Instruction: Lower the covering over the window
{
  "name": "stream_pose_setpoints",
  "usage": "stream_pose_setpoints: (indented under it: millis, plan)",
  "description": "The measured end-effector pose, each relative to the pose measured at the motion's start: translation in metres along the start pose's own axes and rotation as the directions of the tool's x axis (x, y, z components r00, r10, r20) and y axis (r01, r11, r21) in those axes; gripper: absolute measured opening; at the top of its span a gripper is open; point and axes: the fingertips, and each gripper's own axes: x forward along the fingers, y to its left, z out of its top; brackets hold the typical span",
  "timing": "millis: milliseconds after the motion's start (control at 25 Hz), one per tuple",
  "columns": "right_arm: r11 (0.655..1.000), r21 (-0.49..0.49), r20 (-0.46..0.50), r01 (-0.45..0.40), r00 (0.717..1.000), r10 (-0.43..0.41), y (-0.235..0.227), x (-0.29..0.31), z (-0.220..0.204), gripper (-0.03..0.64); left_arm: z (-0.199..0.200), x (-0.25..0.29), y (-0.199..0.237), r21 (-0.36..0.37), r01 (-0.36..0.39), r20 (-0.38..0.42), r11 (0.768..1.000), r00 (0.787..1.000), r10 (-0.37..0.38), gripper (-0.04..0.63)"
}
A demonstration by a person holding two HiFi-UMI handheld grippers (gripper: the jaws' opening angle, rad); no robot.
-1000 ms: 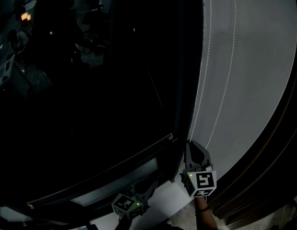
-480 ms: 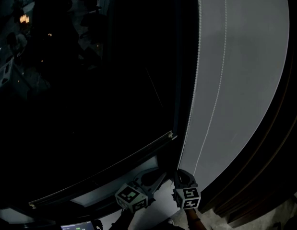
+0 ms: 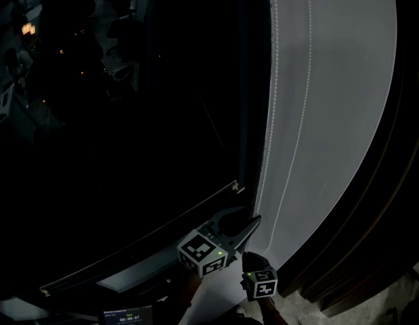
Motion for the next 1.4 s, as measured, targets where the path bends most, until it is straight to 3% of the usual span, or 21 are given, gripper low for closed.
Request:
stream_pose_setpoints:
  millis: [160, 280, 600, 720, 920, 1000, 1080, 1200, 1280, 1400]
  plan:
    - [1.000, -0.030, -0.008, -0.007, 1.000, 0.006, 0.007, -0.001, -0.003, 0.011, 0.005, 0.013, -0.005, -0.013, 0.031, 0.031, 0.999, 0.999, -0.031, 0.106]
    - [1.000, -0.025, -0.010, -0.015, 1.000, 0.015, 0.009, -0.002, -0.005, 0.011, 0.010, 0.013, -0.005, 0.005, 0.029, 0.019, 1.000, 0.999, -0.029, 0.018]
    - [0.996, 0.035, 0.005, -0.078, 0.997, 0.078, 0.024, -0.011, -0.007, 0.011, 0.009, -0.001, -0.002, -0.070, 0.002, 0.046, 0.998, 0.999, 0.001, 0.015]
    - [0.994, 0.012, 0.001, -0.106, 0.994, 0.106, 0.031, -0.018, -0.009, 0.012, 0.010, -0.008, 0.005, -0.096, -0.022, 0.074, 0.995, 0.997, 0.029, 0.012]
    - [0.992, 0.001, -0.030, -0.130, 0.991, 0.130, 0.037, -0.027, -0.007, 0.014, 0.010, -0.021, 0.016, -0.083, -0.056, 0.078, 0.995, 0.995, 0.062, 0.011]
    - [0.991, 0.020, -0.019, -0.130, 0.991, 0.131, 0.037, -0.033, 0.002, 0.016, -0.009, -0.023, 0.020, -0.078, -0.070, 0.018, 0.994, 0.997, 0.072, 0.011]
    - [0.990, 0.033, 0.015, -0.139, 0.990, 0.138, 0.038, -0.041, 0.020, 0.030, -0.048, -0.027, 0.023, -0.083, -0.095, -0.097, 0.992, 0.991, 0.087, 0.011]
    - [0.988, 0.037, 0.065, -0.151, 0.987, 0.148, 0.039, -0.056, 0.047, 0.056, -0.113, -0.039, 0.021, -0.167, -0.118, -0.217, 0.979, 0.973, 0.080, 0.011]
    - [0.986, 0.023, 0.117, -0.165, 0.980, 0.162, 0.042, -0.069, 0.072, 0.067, -0.151, -0.049, 0.015, -0.210, -0.136, -0.288, 0.968, 0.955, 0.071, 0.011]
    - [0.981, -0.023, 0.232, -0.194, 0.953, 0.194, 0.052, -0.088, 0.126, 0.082, -0.206, -0.065, 0.003, -0.238, -0.149, -0.416, 0.960, 0.909, 0.038, 0.011]
